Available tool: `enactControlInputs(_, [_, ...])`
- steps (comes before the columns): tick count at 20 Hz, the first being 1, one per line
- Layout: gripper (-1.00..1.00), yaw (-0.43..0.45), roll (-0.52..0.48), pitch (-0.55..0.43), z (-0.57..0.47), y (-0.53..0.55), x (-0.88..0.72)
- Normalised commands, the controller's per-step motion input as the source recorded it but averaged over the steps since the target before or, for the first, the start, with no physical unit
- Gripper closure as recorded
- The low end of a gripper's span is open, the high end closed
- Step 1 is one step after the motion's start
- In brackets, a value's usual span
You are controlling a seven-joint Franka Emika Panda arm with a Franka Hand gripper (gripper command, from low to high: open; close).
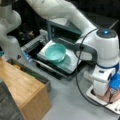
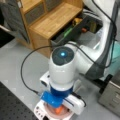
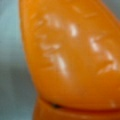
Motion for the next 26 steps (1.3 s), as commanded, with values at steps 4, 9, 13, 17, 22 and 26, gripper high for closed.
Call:
enactControlInputs(4, [1.00,0.043,0.101,-0.119,-0.22,-0.16,-0.12])
enactControlInputs(9, [1.00,0.038,0.090,-0.095,-0.21,-0.14,-0.15])
enactControlInputs(13, [1.00,0.032,0.085,-0.080,-0.21,-0.14,-0.19])
enactControlInputs(17, [1.00,0.027,0.084,-0.076,-0.18,-0.14,-0.22])
enactControlInputs(22, [1.00,0.022,0.078,-0.067,-0.14,-0.14,-0.26])
enactControlInputs(26, [1.00,-0.006,0.040,0.009,-0.02,-0.14,-0.30])
